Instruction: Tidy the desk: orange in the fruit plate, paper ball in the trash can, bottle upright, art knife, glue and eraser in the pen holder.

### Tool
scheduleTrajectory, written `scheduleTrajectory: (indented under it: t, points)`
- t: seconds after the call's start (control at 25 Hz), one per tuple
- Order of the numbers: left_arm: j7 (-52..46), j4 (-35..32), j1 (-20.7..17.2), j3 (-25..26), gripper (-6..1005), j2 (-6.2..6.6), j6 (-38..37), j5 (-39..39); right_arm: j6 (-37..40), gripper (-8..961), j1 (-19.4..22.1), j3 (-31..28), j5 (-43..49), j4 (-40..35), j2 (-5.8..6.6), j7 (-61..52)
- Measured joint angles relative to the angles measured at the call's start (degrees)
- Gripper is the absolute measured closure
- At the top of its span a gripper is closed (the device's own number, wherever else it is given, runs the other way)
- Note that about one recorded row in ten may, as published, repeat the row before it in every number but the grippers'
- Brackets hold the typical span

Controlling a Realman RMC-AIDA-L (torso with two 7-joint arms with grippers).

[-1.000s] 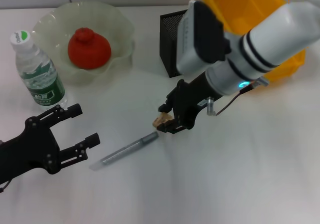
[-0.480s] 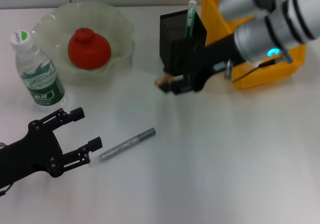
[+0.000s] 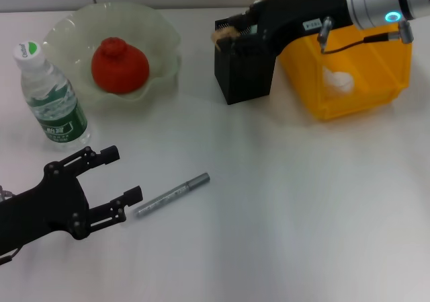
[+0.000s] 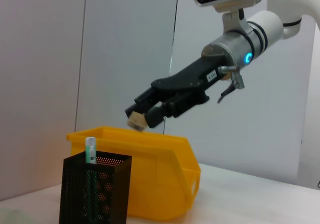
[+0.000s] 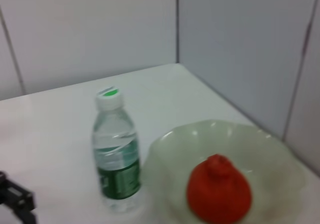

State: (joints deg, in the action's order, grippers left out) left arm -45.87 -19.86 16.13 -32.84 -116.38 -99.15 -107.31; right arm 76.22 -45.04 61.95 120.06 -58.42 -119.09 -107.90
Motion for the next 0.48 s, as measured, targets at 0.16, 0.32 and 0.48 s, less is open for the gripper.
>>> scheduleTrajectory:
  t: [0.16, 0.32, 0.48]
  points:
    - [-0.4, 0.0, 0.0, 0.2, 200, -0.03, 0.1, 0.0, -2.1, 512, 0.1, -0.1, 0.5, -0.4, 0.0, 0.0]
    - [-1.5, 0.2, 0.0, 0.4, 200, -0.05, -0.1, 0.3, -3.7, 511, -0.9, -0.1, 3.4, -0.7, 0.0, -1.1]
    - [-2.9, 0.0, 0.0, 0.5, 200, -0.13, -0.3, 0.4, -6.6, 511, -2.6, 0.1, 8.7, -0.9, 0.0, -3.8]
